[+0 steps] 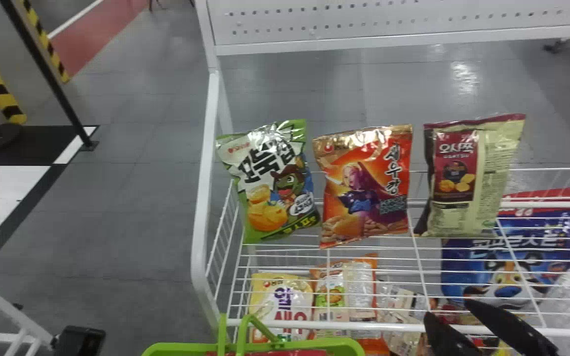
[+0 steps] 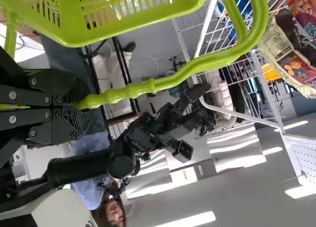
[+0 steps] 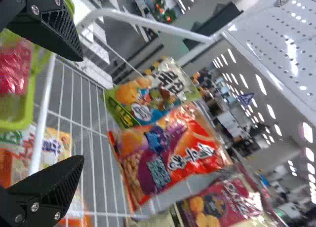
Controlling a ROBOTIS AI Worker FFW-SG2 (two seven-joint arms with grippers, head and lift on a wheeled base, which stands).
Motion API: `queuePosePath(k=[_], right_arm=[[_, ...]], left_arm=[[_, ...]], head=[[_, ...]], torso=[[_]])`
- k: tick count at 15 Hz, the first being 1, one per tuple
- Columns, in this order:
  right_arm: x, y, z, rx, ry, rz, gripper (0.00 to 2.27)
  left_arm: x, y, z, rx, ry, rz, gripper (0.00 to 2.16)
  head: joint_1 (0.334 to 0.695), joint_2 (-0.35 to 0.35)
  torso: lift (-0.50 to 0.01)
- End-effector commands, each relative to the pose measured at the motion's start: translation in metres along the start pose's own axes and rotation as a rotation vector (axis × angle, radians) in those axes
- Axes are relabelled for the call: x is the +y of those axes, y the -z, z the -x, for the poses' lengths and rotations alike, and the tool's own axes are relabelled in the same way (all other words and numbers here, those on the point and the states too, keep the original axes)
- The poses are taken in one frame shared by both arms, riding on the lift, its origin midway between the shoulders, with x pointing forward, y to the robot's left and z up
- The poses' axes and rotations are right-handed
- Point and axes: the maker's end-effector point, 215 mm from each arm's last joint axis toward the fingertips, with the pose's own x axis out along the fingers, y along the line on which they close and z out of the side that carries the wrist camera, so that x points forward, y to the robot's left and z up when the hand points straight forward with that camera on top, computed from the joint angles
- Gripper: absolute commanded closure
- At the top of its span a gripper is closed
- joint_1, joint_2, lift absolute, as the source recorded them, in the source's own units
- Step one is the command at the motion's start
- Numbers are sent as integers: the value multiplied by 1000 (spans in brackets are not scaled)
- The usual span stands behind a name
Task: Hold basket handle with left hand then pick Jagalchi snack with right hand and place into basket
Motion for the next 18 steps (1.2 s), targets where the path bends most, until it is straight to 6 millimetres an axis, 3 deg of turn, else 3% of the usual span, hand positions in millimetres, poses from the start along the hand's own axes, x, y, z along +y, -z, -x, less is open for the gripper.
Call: queuePosePath(k=[1, 4, 8, 11, 15, 18], right_arm=[[-7, -17, -2, -104, 63, 139, 120], [-4, -27, 0, -233, 168, 290, 124], [-18, -10, 5, -275, 302, 338, 124], [-28, 0, 19, -307, 334, 384, 124], [-28, -6, 39, -333, 325, 439, 117], [-31, -1, 42, -320, 317, 440, 117]], left_arm=[[-2, 2, 0, -9, 10, 4, 2152], [-2, 2, -1, -10, 11, 4, 2152], [-1, 2, 2, -15, 5, 0, 2148], [1, 2, 4, -20, 2, 4, 2148], [2, 2, 3, -22, 3, 5, 2152], [3, 2, 4, -24, 2, 5, 2152]], head=[[695, 52], [695, 12], [695, -9], [695, -11], [695, -34], [695, -56]], torso=[[-8], [-8], [-8], [-8], [-8], [-8]])
